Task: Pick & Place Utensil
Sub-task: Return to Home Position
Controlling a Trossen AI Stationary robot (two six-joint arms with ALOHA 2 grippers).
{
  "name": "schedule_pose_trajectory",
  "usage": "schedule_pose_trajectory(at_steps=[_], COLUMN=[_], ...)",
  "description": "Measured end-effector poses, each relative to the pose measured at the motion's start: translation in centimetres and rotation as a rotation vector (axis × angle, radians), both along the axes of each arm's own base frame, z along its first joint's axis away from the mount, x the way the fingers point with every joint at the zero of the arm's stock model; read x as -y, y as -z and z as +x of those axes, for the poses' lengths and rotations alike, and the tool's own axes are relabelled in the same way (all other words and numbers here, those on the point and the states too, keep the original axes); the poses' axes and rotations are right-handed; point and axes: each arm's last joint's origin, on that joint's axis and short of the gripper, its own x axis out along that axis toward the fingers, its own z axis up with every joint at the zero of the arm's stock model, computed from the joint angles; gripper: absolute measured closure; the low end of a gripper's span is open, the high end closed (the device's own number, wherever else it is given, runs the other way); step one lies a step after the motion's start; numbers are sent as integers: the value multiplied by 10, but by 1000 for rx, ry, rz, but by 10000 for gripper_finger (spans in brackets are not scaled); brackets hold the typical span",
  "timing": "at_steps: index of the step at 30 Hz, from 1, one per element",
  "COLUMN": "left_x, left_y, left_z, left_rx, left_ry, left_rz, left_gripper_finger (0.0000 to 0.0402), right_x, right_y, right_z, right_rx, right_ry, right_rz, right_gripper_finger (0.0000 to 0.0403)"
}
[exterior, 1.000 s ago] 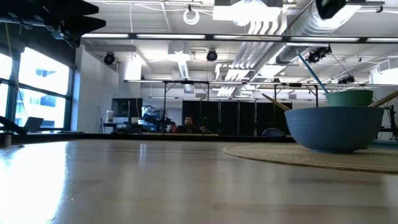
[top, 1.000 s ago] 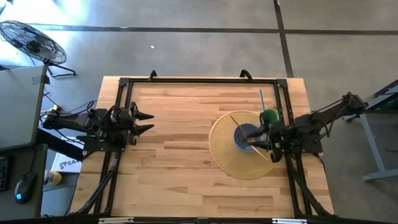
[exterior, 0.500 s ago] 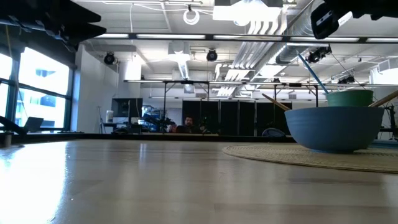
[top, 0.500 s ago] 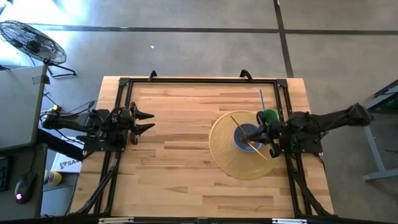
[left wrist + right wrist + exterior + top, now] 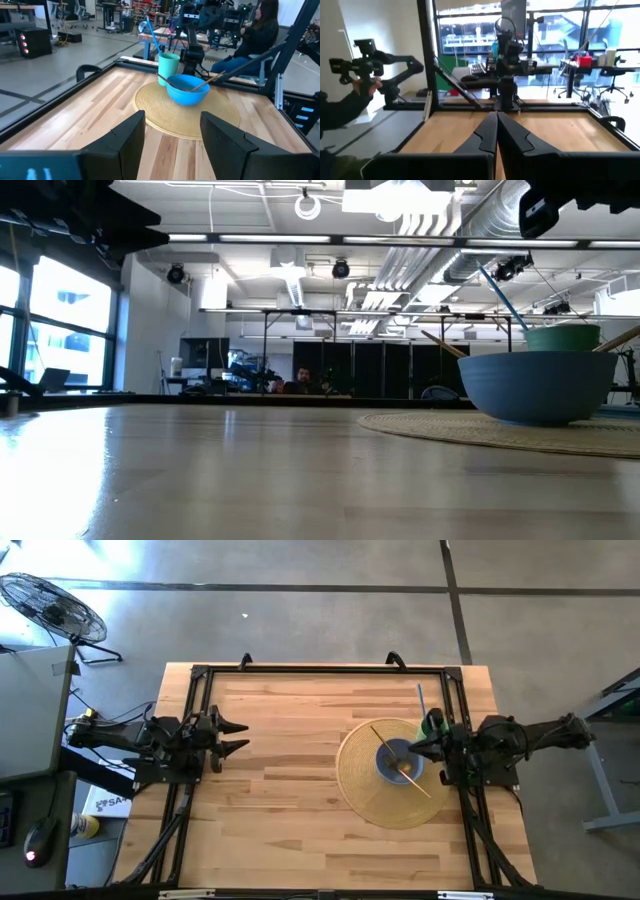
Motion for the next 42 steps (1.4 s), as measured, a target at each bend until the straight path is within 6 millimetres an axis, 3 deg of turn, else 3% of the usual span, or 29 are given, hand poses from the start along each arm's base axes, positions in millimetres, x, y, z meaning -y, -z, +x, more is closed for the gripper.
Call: schedule_pose_trajectory(at_steps=[9, 18, 27, 33, 42], left_x=[-1, -1, -1, -1, -2], left_y=[1, 2, 3, 5, 11], left_z=[0, 0, 0, -1, -3], left_rx=[-15, -19, -28, -46, 19], left_ry=[-23, -50, -42, -51, -52], left_rz=[9, 10, 11, -14, -38], left_gripper_finger=[213, 213, 213, 213, 213], right_x=[-4, 0, -2, -1, 1], right_y=[42, 35, 74, 72, 85], right_z=[-2, -21, -16, -16, -13], right_rx=[45, 130, 108, 125, -4], right_ry=[-132, -115, -147, -141, -66], right_rz=[63, 34, 125, 103, 134], right_gripper_finger=[402, 401, 402, 402, 395])
